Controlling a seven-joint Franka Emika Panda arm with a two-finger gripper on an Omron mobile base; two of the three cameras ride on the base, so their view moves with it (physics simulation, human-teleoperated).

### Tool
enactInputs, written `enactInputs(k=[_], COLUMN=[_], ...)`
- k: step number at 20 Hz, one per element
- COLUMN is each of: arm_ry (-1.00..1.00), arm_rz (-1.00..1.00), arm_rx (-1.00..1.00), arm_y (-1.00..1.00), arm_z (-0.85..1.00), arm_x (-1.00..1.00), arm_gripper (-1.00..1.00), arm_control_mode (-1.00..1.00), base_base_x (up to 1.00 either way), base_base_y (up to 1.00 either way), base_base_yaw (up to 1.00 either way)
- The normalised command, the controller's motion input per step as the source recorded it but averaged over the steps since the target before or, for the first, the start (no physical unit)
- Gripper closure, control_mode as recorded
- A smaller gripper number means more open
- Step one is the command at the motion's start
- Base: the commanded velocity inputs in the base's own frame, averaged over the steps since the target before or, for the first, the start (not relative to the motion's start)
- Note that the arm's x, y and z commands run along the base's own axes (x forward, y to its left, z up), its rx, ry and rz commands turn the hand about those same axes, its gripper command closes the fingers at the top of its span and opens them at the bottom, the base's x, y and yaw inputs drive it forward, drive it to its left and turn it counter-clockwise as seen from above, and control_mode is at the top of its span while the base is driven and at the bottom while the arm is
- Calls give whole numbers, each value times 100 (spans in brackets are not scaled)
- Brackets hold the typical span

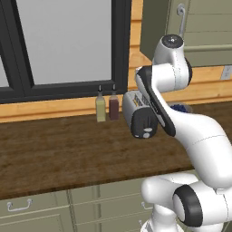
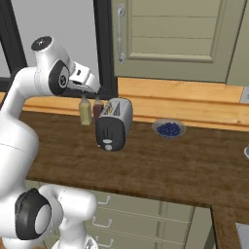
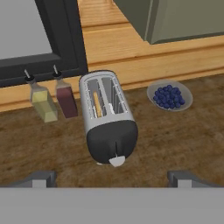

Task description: Start the toaster. Once the lever pops up, take the bread to the plate on the dining counter.

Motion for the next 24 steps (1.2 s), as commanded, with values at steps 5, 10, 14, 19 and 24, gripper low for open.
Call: enactInputs(k=[5, 10, 14, 19, 24], arm_ry=[0, 0, 0, 0, 0], arm_rz=[0, 0, 0, 0, 0], arm_rx=[0, 0, 0, 0, 0], arm_y=[0, 0, 0, 0, 0], arm_z=[0, 0, 0, 0, 0], arm_x=[0, 0, 0, 0, 0], arm_gripper=[-100, -100, -100, -100, -100], arm_control_mode=[-100, -100, -100, -100, -100], base_base_x=[0, 0, 0, 0, 0], base_base_y=[0, 0, 0, 0, 0], base_base_yaw=[0, 0, 0, 0, 0])
